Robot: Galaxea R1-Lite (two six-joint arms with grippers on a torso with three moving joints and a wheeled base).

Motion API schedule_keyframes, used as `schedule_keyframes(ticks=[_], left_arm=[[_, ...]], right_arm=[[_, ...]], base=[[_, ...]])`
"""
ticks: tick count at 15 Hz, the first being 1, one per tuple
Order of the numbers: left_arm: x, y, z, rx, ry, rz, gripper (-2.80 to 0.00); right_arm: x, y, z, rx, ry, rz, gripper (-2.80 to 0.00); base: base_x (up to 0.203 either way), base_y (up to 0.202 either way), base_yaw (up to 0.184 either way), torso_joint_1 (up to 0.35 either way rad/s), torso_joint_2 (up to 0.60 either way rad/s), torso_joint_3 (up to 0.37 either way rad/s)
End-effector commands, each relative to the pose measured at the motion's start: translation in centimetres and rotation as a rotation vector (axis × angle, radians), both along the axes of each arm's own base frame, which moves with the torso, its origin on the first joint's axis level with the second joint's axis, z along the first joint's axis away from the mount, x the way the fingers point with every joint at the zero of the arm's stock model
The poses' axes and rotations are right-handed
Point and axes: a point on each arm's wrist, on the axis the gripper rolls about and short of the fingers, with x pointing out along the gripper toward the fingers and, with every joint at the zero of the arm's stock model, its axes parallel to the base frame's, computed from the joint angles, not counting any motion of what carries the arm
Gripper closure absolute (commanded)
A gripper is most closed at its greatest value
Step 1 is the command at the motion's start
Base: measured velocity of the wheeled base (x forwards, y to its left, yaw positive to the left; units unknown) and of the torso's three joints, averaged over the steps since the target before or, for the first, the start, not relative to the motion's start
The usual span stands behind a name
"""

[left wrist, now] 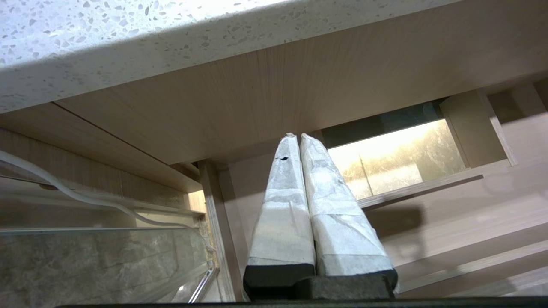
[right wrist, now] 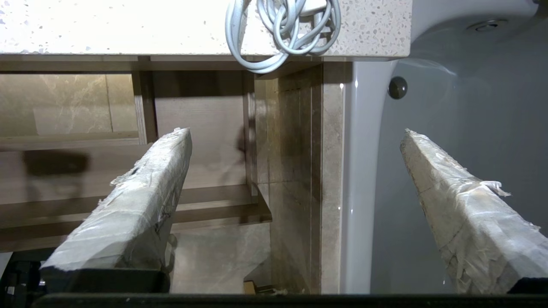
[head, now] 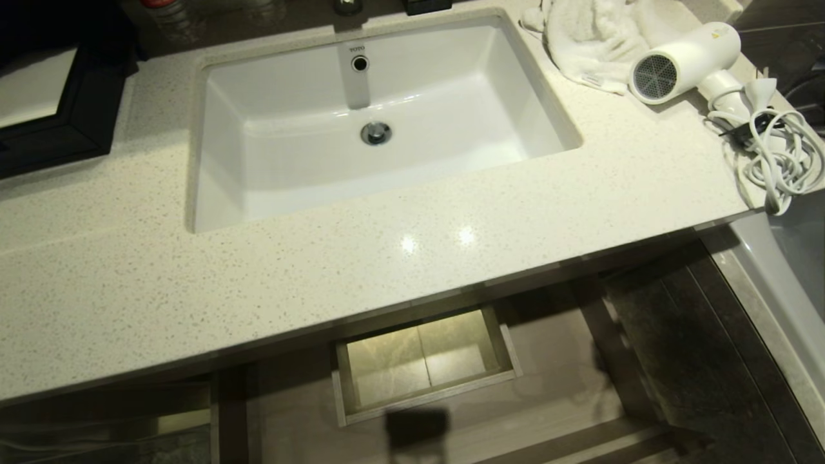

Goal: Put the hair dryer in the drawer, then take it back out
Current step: Pick up the hairdryer

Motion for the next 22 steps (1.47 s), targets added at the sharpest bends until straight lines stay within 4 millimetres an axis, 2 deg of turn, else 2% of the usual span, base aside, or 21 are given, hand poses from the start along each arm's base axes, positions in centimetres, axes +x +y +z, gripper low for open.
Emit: schedule_keyframes(ticks=[1,14,19,22], left_arm=[[0.00,0.00,-0.01,0.000,0.000,0.001,0.00],[0.00,0.00,-0.01,0.001,0.000,0.001,0.00],[0.00,0.00,-0.01,0.001,0.000,0.000,0.00],[0.00,0.00,-0.01,0.001,0.000,0.000,0.00]], right_arm=[[-0.08,0.03,-0.03,0.000,0.003,0.002,-2.80],[-0.46,0.22,-0.33,-0.001,0.004,0.005,-2.80],[-0.44,0.21,-0.35,0.000,0.004,0.003,-2.80],[-0.45,0.20,-0.41,0.000,0.006,0.002,-2.80]], base=[[0.000,0.000,0.000,0.000,0.00,0.000],[0.000,0.000,0.000,0.000,0.00,0.000],[-0.150,0.122,0.007,0.002,0.01,0.002],[-0.040,0.056,0.011,-0.005,0.00,0.004]])
